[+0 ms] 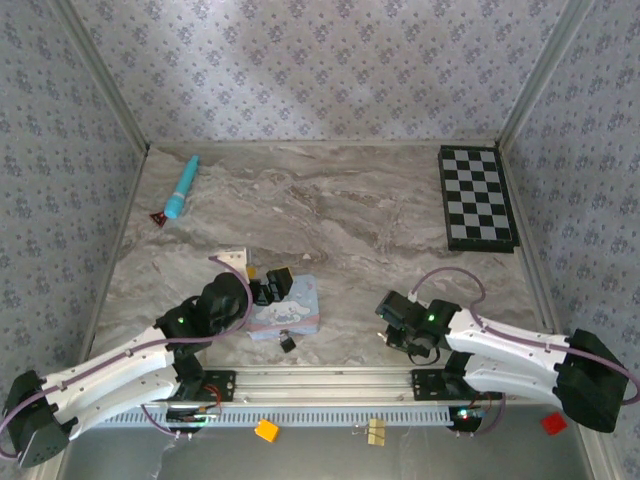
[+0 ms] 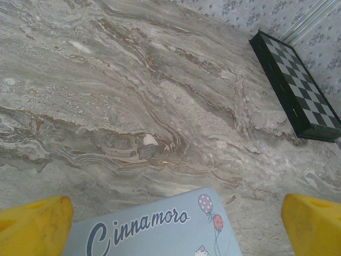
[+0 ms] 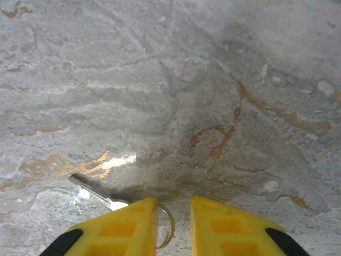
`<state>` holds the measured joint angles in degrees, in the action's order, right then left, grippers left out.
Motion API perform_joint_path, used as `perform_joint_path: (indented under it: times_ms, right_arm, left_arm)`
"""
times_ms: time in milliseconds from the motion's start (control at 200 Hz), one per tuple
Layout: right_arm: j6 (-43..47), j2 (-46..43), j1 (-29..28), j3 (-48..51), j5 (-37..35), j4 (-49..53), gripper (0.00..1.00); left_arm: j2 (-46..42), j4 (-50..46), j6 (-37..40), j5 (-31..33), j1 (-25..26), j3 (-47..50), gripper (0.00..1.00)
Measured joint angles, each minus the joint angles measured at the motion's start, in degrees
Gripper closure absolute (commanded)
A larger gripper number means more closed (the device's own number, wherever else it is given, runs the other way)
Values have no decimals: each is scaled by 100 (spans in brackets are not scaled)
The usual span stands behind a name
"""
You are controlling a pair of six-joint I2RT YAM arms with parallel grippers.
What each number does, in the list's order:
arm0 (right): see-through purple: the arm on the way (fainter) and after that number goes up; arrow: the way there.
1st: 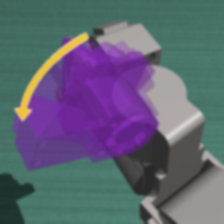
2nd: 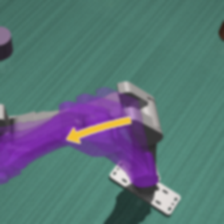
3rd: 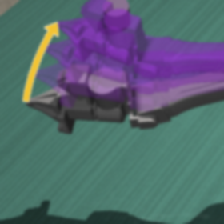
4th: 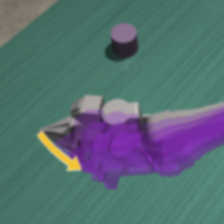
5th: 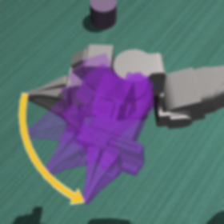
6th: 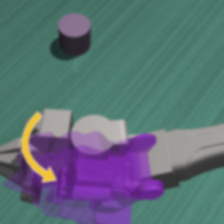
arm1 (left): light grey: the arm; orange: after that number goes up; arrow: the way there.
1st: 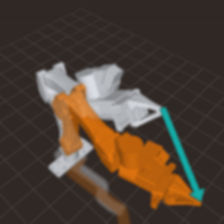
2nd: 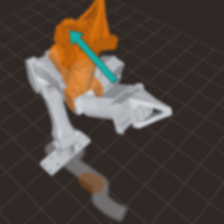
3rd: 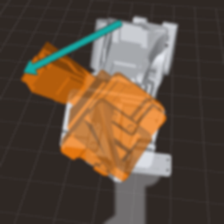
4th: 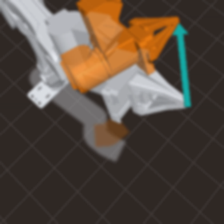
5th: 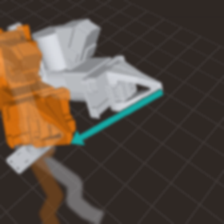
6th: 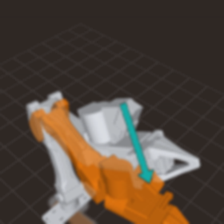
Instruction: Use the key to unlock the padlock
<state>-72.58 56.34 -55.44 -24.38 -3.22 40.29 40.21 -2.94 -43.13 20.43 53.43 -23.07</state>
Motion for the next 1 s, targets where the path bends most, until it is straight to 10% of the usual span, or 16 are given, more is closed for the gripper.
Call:
perform_joint_path:
  times_ms: [800, 999]
  right_arm:
    - [557, -575, 284, -407, -87, -498, 100]
    - [658, -468, 103, -369, -13, -925, 77]
  left_arm:
    - [826, 2, 7, -157, 35, -348, 0]
    - [955, 28, 22, -166, 136, -553, 0]
